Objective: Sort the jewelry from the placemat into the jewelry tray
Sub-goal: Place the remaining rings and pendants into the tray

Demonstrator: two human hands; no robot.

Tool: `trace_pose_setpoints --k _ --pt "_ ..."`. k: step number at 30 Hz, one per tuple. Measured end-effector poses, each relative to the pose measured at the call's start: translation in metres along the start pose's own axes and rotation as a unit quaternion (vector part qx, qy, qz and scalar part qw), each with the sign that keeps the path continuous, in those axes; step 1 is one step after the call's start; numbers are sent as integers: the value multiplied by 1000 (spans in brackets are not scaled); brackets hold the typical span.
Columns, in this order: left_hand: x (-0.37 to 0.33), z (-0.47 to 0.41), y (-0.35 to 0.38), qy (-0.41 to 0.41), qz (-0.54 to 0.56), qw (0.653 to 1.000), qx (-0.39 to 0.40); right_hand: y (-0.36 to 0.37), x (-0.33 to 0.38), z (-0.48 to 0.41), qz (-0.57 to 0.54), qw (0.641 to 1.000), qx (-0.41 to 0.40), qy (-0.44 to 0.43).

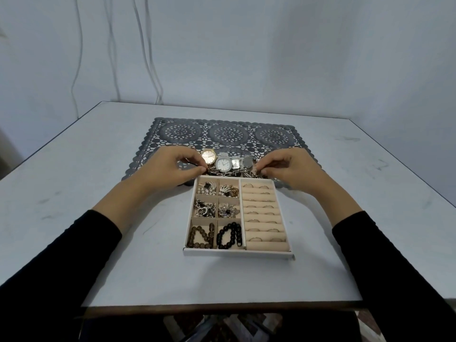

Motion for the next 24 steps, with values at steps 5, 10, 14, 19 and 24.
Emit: trace_pose_setpoints --k 5,10,14,19,24 --pt "-2 3 2 -4 -9 1000 -12 2 3 2 -7 1000 -1 0" --pt "-4 10 7 -15 6 999 -47 3 4 8 8 999 -30 -10" --pt "-13 19 14 -39 -25 995 -85 5 -2 15 49 994 -99 -1" --pt "-23 31 28 -93 -49 993 -45 19 -9 32 81 987 -122 70" --pt "-22 47 37 -125 -10 992 -8 28 -5 47 122 987 -46 90"
Point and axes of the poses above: each hand's wrist, its own z-axis away from the middle knuckle, its own y-axis out of the palm, x = y × z, the point moved 6 cm from there along -z, towards the middle knuckle, and after that the axes turned 1 degree about y, right-handed, at the moved point
